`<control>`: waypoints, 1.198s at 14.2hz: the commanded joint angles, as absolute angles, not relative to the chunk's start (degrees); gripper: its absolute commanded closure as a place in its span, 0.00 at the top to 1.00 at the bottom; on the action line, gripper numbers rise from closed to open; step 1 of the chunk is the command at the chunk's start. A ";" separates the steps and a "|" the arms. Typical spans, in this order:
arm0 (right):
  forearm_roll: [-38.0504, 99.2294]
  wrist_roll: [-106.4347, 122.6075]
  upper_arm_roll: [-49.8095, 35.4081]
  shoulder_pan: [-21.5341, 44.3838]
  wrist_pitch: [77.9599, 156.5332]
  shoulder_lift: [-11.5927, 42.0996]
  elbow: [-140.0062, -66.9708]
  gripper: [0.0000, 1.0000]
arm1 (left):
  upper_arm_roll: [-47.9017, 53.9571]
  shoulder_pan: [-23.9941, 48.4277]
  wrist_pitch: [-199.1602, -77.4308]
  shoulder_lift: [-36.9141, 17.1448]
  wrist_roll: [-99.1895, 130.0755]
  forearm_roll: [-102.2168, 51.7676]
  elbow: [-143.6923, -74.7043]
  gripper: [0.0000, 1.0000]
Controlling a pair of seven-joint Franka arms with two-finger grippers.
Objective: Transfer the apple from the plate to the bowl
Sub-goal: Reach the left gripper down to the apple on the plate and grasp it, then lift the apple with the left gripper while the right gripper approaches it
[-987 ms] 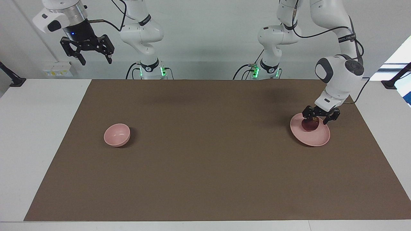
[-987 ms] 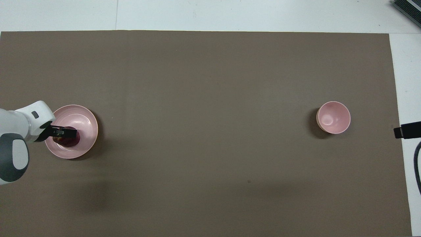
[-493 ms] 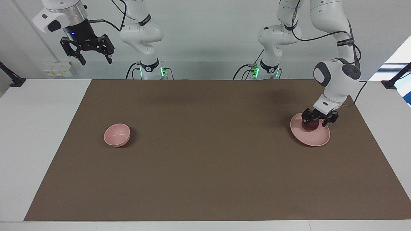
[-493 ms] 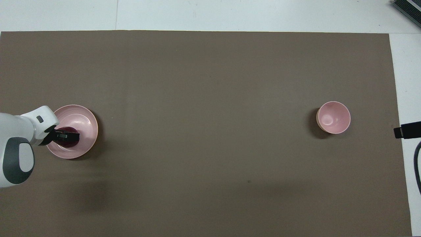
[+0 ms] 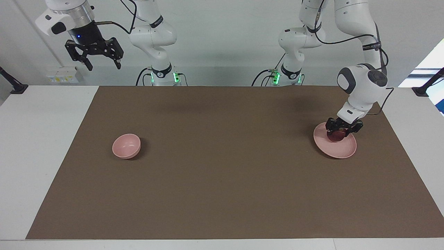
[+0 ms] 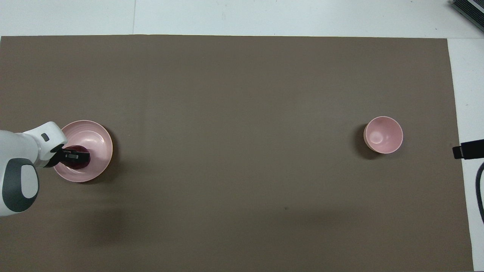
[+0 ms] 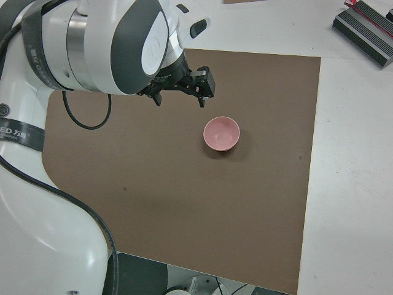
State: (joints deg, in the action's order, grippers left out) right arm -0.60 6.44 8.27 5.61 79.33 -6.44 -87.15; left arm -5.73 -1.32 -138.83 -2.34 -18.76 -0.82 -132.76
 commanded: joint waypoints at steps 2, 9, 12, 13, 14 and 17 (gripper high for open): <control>-0.26 7.91 8.17 4.92 78.93 -7.64 -88.24 1.00 | -4.66 -1.67 -139.23 1.05 -18.72 -0.97 -133.77 0.00; 1.75 5.81 8.00 5.27 80.95 -8.53 -93.86 1.00 | 4.99 -0.53 -130.52 5.89 -11.35 -13.33 -130.96 0.00; 5.53 1.33 7.91 5.80 83.57 -8.26 -96.67 1.00 | 10.70 -0.53 -130.87 5.45 -8.36 -24.66 -129.55 0.00; 6.67 0.10 7.48 5.97 85.06 -8.26 -98.33 1.00 | 12.90 -0.53 -131.22 5.36 -7.04 -29.66 -129.03 0.00; 7.98 -1.91 7.47 7.54 86.91 -8.35 -99.83 1.00 | 14.92 -0.53 -131.31 5.27 -6.16 -34.23 -128.50 0.00; 12.11 -10.34 7.47 10.19 89.20 -7.39 -101.68 1.00 | 19.06 -0.35 -133.31 4.92 -5.98 -48.11 -127.09 0.00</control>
State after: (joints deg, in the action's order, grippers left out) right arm 8.77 -5.57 7.66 9.25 87.06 -6.80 -99.12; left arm 17.43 -0.68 -132.13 5.59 -7.00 -41.43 -128.85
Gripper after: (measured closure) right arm 0.000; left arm 0.211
